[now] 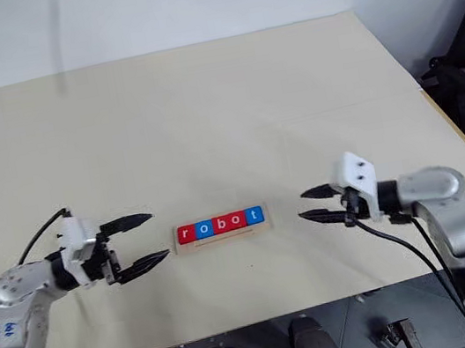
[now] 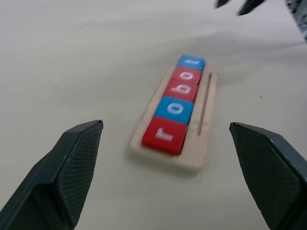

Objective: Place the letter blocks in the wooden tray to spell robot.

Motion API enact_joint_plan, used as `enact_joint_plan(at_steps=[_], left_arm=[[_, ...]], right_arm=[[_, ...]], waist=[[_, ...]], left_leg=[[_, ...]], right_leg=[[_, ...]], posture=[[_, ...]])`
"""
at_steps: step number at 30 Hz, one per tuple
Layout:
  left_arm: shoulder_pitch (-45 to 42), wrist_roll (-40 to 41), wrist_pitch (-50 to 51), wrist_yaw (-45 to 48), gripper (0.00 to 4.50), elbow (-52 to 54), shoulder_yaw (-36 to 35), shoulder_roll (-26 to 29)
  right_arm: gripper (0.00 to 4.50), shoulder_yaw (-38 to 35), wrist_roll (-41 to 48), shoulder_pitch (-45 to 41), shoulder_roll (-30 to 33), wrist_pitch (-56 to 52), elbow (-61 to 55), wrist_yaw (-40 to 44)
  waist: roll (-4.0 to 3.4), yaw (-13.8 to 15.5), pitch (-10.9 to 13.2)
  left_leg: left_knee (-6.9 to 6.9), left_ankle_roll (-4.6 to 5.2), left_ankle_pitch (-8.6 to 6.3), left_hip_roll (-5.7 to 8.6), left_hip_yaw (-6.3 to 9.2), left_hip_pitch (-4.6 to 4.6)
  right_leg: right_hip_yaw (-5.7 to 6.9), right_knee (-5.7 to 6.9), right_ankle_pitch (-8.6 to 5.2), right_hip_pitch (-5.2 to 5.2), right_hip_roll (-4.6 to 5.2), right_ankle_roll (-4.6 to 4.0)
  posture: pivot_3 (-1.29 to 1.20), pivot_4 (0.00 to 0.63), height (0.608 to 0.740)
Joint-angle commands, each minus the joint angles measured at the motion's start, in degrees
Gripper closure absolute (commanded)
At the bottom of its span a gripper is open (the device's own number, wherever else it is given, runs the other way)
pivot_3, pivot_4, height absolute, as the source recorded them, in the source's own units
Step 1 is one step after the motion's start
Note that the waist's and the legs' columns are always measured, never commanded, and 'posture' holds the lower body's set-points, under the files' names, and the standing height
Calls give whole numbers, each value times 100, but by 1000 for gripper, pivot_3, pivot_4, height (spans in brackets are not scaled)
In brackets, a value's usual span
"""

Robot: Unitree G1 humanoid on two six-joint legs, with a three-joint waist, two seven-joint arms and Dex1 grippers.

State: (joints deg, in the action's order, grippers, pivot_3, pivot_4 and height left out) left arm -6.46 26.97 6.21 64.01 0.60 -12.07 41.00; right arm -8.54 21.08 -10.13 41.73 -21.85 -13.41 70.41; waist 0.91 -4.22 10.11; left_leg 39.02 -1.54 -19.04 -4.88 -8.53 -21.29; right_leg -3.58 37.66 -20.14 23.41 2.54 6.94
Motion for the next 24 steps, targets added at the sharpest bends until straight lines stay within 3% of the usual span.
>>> enact_joint_plan(at_steps=[1, 7, 24], left_arm=[[54, 133, -26, 72, 0, 121, -277, 163], [-1, 49, -123, 171, 0, 37, -259, 226], [-43, -18, -21, -84, 0, 393, -164, 187]], right_arm=[[1950, -509, 472, 269, -56, 405, -367, -53], [9, -402, 609, 180, -60, 792, -287, -66], [9, 199, 686, -277, -81, 947, -13, 15]], waist=[[0, 13, 0], [0, 12, 0], [0, 102, 0]], left_leg=[[1, 0, 0, 0, 0, 1], [1, -1, 0, 0, -3, 7], [5, 0, 0, 1, -5, 7]], right_leg=[[1, 2, 0, -1, 0, 0], [2, 4, 0, -4, -2, 0], [-1, 3, 0, -3, 0, 0]], posture=[[0, 150, 740], [0, 150, 740], [0, 150, 740]])
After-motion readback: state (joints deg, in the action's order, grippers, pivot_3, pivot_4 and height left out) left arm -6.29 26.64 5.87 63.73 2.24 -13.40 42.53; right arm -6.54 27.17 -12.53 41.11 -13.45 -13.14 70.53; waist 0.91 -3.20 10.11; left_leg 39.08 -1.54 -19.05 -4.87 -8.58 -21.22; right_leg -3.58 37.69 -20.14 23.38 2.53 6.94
